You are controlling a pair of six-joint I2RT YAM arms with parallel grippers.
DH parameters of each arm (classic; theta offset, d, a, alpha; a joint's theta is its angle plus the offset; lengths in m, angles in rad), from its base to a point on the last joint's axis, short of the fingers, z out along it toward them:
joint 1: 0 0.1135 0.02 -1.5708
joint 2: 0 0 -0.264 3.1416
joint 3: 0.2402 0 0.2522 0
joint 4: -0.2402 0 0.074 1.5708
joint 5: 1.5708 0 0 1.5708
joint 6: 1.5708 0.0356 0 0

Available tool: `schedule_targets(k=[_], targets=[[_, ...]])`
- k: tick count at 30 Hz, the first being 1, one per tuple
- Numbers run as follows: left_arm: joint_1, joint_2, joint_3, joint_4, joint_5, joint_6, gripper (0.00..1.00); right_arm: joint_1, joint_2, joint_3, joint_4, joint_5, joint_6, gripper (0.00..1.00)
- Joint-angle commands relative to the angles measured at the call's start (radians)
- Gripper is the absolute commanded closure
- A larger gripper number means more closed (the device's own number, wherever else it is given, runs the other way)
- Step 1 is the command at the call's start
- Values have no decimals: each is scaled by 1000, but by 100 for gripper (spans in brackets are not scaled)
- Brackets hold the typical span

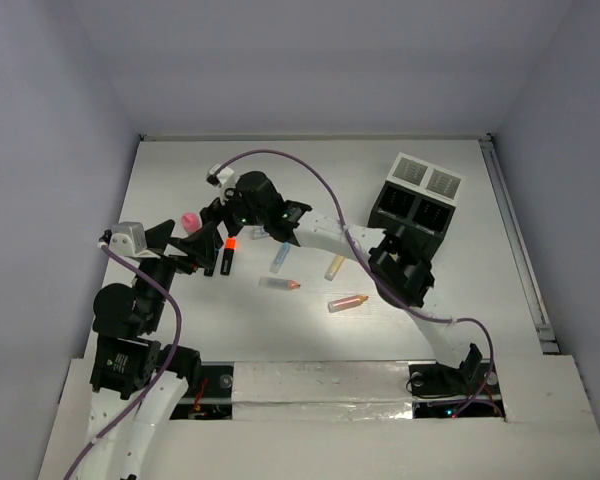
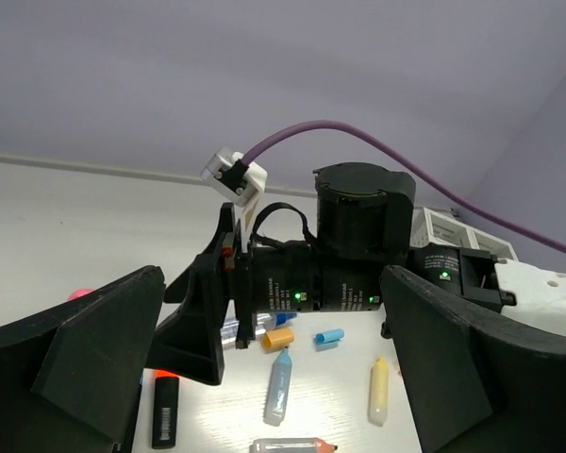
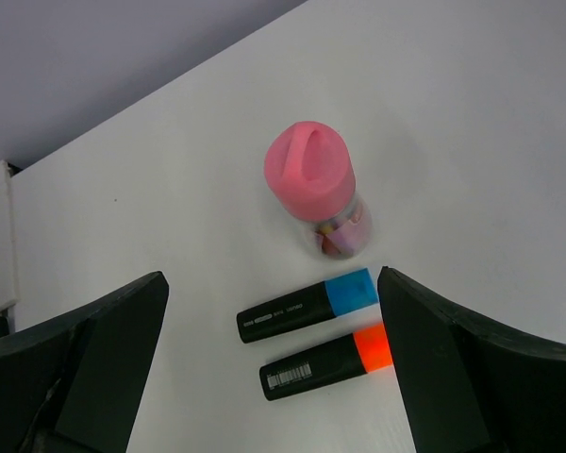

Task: Sort the stationery into containers
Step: Pick up the stationery from the center of the board.

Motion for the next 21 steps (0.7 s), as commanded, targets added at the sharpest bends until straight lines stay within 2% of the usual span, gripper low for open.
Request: schedule_targets(k=[1, 11, 21], targets=[[-3, -10, 37, 26, -17, -6, 1, 19, 53, 102, -24, 4, -40, 1], [-3, -5, 31, 43, 6, -3, 1, 30, 203, 298, -64, 32, -59, 1], [-3, 1, 31, 47, 21, -1, 1, 48, 307, 387, 85, 76, -34, 4]])
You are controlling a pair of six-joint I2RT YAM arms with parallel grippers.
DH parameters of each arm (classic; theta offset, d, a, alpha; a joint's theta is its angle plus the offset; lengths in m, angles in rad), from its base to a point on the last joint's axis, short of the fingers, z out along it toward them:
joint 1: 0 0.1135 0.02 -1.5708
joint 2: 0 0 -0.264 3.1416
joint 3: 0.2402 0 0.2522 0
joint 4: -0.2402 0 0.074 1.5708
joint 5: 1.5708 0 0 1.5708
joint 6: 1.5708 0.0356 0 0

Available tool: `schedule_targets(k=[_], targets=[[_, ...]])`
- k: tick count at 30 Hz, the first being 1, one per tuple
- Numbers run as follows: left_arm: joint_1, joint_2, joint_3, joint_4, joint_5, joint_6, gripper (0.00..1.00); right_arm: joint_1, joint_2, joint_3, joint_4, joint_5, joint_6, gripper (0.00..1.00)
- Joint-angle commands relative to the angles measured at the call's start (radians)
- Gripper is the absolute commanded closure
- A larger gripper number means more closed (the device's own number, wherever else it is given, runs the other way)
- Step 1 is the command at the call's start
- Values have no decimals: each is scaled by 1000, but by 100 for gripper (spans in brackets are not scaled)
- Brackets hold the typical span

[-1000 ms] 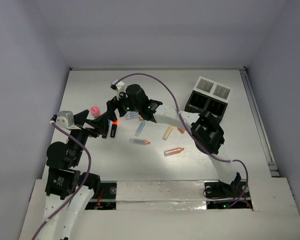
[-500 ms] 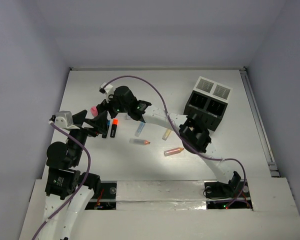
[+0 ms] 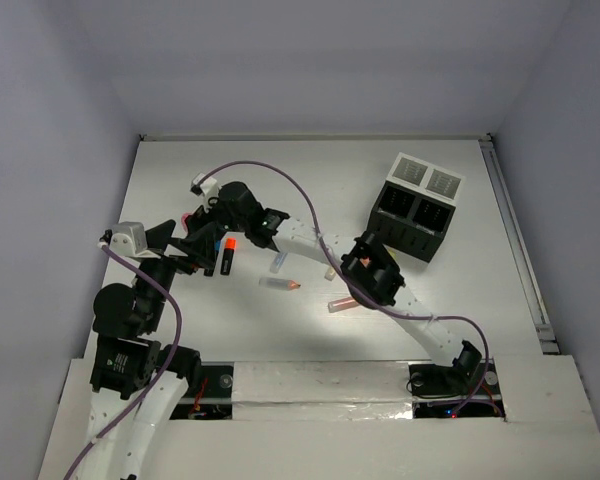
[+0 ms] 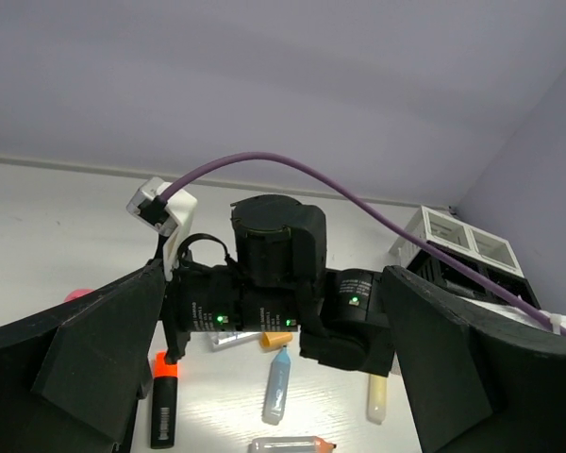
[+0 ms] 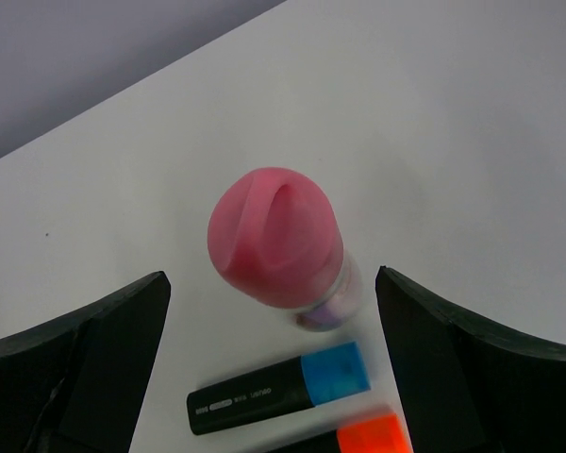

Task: Sort the stationery into containers
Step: Pick up the stationery from the center of the board.

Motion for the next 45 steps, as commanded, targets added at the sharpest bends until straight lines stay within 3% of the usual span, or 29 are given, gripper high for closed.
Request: schedule_targets(k=[1, 9, 14, 16, 23, 27, 34, 40, 45], targets=[[-3, 2, 29, 50, 18, -1, 1, 17, 34, 76, 127, 49, 15, 5], [-3, 5, 26, 53, 30, 0, 1, 17, 84, 130, 210, 104, 30, 14], [-3, 2, 28, 53, 33, 2, 1, 17, 97, 138, 222, 133, 29, 35], [-3, 1, 26, 53, 34, 2, 1, 17, 104, 147, 217, 133, 27, 40], [-3, -2, 28, 53, 36, 2, 1, 17, 88, 124, 283, 162, 52, 74], [-3, -1, 28, 51, 33, 3, 1, 17, 51, 104, 395, 198, 110, 81], [-3, -1, 28, 48, 25, 2, 1, 17, -96, 30, 575, 315, 132, 82], [-3, -6, 25, 51, 34, 3, 1, -58, -355, -271, 647, 432, 46, 83], [-12, -9, 21, 57, 42, 0, 1, -259, -628, -687, 690, 440, 131, 84]])
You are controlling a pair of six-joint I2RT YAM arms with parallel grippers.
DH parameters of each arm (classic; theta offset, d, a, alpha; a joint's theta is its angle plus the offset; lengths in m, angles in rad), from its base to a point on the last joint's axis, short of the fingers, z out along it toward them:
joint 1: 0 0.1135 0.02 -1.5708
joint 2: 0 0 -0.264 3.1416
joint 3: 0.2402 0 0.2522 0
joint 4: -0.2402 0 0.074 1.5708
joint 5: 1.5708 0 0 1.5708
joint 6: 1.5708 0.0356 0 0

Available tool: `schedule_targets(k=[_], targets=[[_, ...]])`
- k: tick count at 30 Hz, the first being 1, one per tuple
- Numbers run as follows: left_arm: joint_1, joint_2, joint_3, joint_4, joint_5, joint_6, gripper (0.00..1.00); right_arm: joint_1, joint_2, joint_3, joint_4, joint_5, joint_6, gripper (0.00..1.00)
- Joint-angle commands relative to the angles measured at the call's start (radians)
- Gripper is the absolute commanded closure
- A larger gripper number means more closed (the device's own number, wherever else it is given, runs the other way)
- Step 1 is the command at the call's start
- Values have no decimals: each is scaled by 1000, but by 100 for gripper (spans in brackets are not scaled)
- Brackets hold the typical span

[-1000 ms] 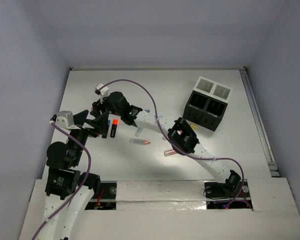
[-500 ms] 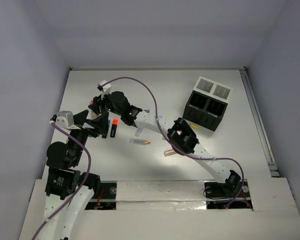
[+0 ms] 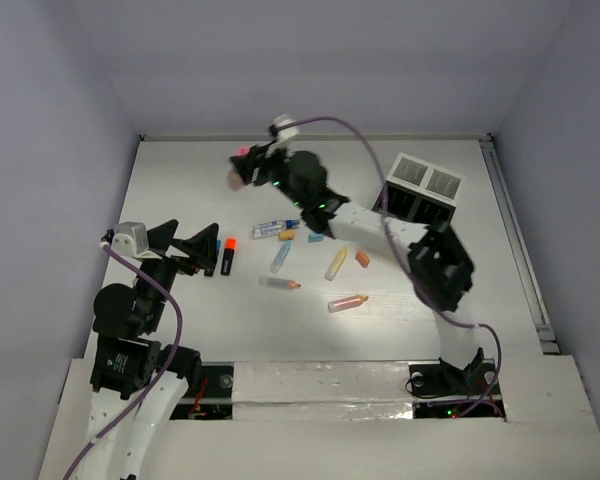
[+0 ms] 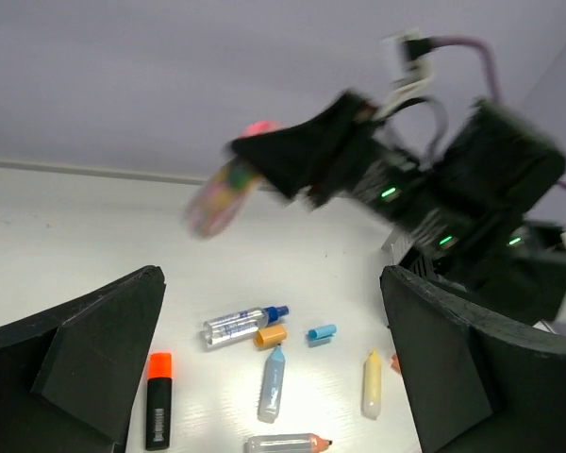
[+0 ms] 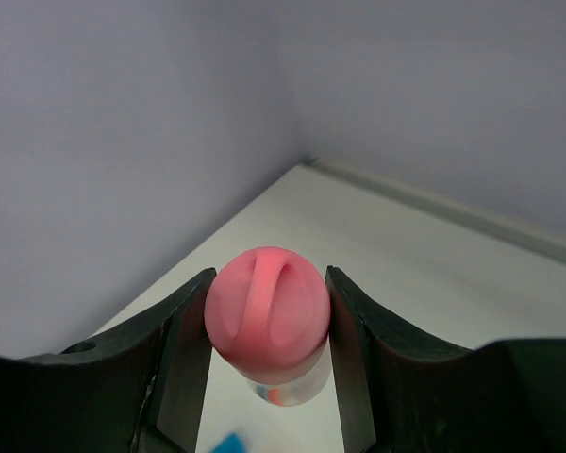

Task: Sort the stationery into containers
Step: Pick up the stationery from the center of the board, then place the stationery in the storage box.

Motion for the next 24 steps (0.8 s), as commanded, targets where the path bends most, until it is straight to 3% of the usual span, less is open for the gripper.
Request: schedule_targets(k=[1, 5, 9, 24], targets=[[-10, -7, 21, 55, 20, 0, 1, -189, -205, -204, 157, 77, 60, 84], [-19, 4, 20, 59, 29, -1, 1, -340, -438, -395, 102, 89, 79, 85], [-19, 16, 18, 61, 36, 0, 1, -450, -558, -493, 16, 117, 41, 85], [-19, 76, 20, 59, 50, 0, 1, -691, -608, -567, -119, 212, -71, 85]])
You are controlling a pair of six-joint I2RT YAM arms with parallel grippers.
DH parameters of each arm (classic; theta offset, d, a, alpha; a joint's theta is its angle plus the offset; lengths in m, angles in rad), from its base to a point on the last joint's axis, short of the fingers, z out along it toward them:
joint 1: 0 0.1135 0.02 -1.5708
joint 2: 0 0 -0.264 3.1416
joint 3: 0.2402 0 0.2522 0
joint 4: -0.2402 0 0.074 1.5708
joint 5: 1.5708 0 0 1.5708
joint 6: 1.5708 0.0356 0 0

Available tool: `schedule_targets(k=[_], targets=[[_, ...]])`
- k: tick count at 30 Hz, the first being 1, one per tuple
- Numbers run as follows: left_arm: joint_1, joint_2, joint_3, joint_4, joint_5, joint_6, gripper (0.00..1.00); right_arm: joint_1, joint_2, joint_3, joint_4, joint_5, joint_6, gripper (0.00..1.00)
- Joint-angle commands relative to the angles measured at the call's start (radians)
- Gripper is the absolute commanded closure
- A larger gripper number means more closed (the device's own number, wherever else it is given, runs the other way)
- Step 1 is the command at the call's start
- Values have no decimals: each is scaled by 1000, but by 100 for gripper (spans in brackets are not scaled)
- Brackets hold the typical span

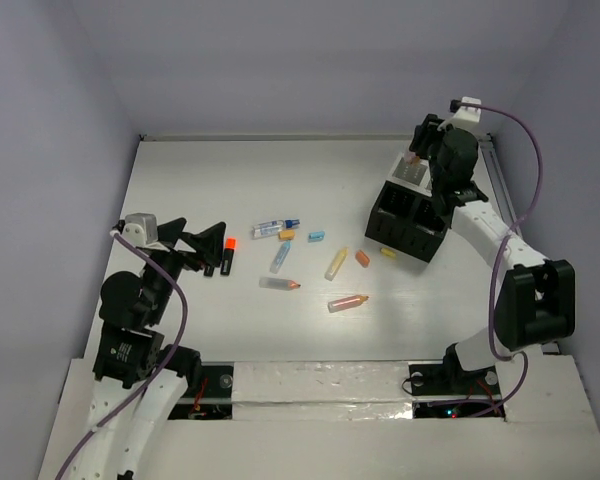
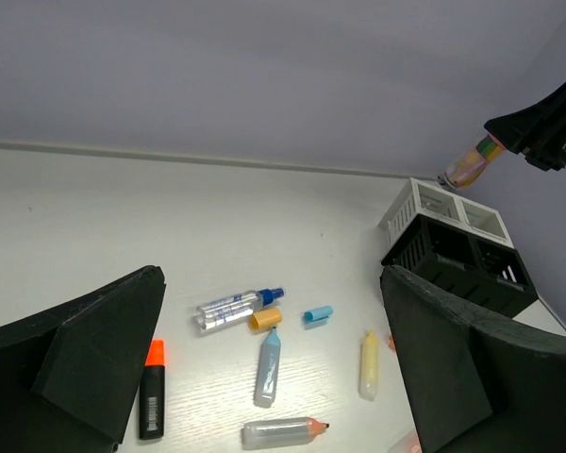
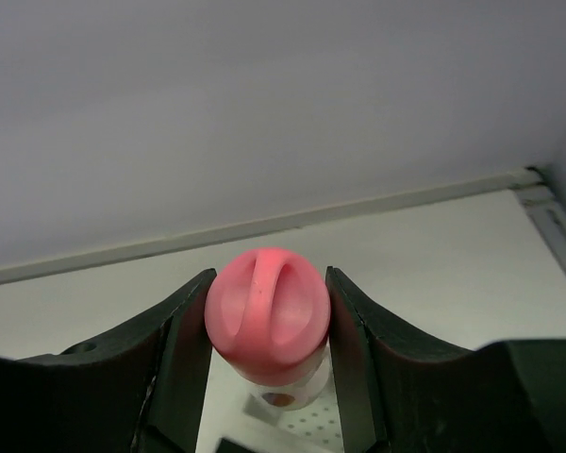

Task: Sort the stationery into containers
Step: Place the stationery in the storage box.

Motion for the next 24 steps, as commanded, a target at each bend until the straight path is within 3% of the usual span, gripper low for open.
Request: schedule_targets(k=[1, 16, 24], targets=[[-6, 22, 20, 55, 21, -1, 1, -33, -11, -2, 27, 23, -19, 85], [3, 107, 25, 51, 64, 2, 1, -62, 120, 9, 16, -25, 9, 80], [13, 229, 43, 25, 93, 8, 1, -62, 123, -30, 11, -26, 49, 56]])
